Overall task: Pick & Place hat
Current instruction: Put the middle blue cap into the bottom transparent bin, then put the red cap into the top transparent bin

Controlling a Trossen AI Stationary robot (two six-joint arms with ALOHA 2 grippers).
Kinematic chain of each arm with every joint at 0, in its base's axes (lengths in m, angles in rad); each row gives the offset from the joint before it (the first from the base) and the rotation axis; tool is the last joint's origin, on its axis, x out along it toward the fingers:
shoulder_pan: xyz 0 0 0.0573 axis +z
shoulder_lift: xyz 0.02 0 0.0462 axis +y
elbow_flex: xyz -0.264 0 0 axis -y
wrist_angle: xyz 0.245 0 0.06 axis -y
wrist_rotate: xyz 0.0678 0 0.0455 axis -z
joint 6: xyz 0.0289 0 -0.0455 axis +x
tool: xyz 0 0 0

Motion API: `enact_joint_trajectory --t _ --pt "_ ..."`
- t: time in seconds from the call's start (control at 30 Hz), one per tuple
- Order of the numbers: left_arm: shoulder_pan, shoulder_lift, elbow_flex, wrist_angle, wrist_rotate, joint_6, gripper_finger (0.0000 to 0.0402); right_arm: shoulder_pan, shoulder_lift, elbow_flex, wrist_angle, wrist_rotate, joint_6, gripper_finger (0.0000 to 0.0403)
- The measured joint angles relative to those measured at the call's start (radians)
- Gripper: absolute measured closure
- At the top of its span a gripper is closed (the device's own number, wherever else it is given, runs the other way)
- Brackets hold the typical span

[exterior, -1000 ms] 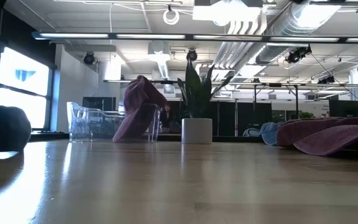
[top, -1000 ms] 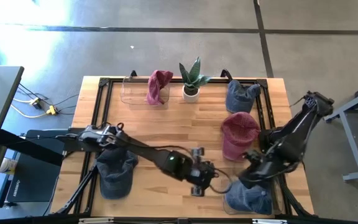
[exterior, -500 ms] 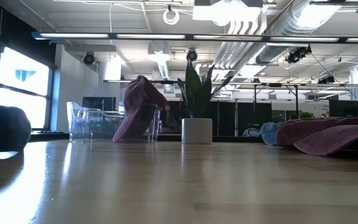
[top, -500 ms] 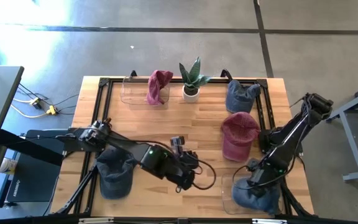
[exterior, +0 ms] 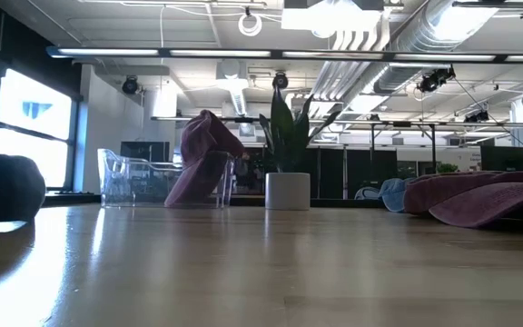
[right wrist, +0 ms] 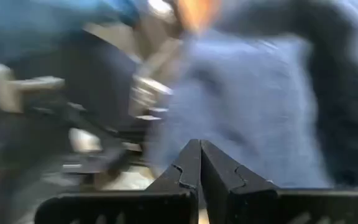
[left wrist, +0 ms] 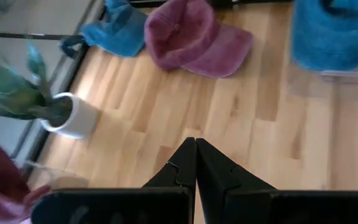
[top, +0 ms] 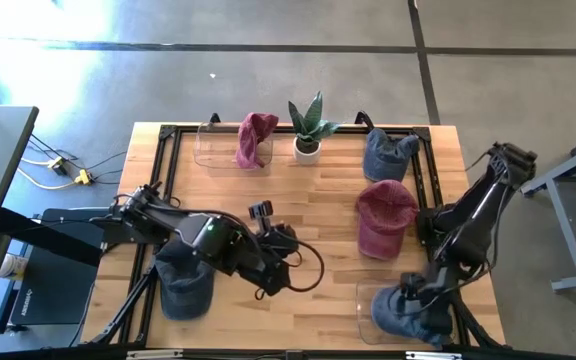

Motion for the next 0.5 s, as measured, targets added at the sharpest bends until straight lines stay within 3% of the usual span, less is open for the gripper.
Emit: enact_joint_trajectory --t 0.17,0.33,0.4,0.5 --pt "0.000 -0.014 -0.001 -0.056 -0.006 -0.047 0.0401 0.002 0.030 -0.116 -0.012 -0.055 0.016 0.0402" --pt "0.000 -0.023 0.000 -0.092 0.051 -0.100 0.0401 -0.031 -0.042 -0.014 -0.068 0.016 -0.011 0.0402" --pt "-0.002 -0.026 -0.002 -0.104 0.071 -0.126 0.0401 -0.062 -0.087 0.059 -0.111 0.083 -0.032 0.0402" --pt "-0.007 -0.037 0.000 -0.105 0.095 -0.146 0.0401 -0.133 -0.155 0.145 -0.220 0.290 -0.062 0.0402"
